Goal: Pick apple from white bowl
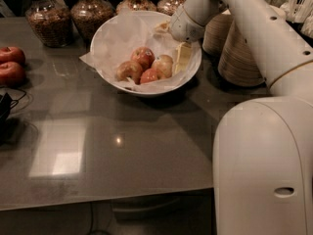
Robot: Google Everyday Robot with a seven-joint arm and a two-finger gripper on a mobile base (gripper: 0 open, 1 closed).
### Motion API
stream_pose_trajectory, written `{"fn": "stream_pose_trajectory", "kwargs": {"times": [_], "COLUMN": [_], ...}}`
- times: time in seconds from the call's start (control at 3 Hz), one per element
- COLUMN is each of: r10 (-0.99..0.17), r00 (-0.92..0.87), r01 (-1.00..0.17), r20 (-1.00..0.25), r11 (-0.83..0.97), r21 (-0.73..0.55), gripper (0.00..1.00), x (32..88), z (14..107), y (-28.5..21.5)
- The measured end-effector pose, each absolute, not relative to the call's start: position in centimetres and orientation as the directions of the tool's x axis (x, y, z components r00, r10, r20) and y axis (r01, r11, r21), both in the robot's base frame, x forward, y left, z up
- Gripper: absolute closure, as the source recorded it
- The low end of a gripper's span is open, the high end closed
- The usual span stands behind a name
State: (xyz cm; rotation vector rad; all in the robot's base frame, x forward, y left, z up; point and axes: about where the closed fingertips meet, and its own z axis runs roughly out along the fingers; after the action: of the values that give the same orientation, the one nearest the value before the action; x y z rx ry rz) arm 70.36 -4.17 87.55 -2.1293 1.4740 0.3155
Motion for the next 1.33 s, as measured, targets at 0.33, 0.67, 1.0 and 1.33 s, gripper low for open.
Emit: {"fn": "stream_pose_trajectory", "kwargs": {"times": [0.33,0.67,1.0,1.33], "r10": [-0.796,-0.793,-0.787,-0.78], "r00": [0.373,0.367,0.354,0.37], "r01": [-0.921,-0.919,-0.92,-0.908], "r20": [-0.477,-0.486,-0.505,-0.504], "r11": [-0.252,-0.227,-0.198,-0.188], "r21": [-0.298,-0.322,-0.337,-0.374], "gripper": [0.0,0.0,0.0,0.0], "x": [70.5,70.3,69.9,69.6], "z": [87.9,88.7,89.0,90.4], "y": [-4.1,-4.6,-5.0,-4.5]}}
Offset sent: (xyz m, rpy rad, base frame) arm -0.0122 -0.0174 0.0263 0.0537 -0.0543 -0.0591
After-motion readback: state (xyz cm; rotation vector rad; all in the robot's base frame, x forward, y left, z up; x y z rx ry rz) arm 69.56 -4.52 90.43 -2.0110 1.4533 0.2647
